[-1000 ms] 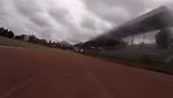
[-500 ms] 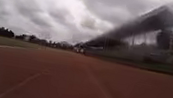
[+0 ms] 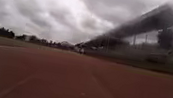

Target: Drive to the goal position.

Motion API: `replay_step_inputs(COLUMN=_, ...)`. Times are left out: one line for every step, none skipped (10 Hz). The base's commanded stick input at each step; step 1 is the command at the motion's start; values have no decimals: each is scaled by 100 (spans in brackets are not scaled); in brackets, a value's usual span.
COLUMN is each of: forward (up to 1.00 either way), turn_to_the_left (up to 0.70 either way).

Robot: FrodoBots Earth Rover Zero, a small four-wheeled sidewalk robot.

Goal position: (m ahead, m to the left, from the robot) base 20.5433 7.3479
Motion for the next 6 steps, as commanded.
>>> replay_step_inputs(forward=70, turn_to_the_left=0)
replay_step_inputs(forward=70, turn_to_the_left=0)
replay_step_inputs(forward=70, turn_to_the_left=0)
replay_step_inputs(forward=70, turn_to_the_left=0)
replay_step_inputs(forward=70, turn_to_the_left=0)
replay_step_inputs(forward=70, turn_to_the_left=0)
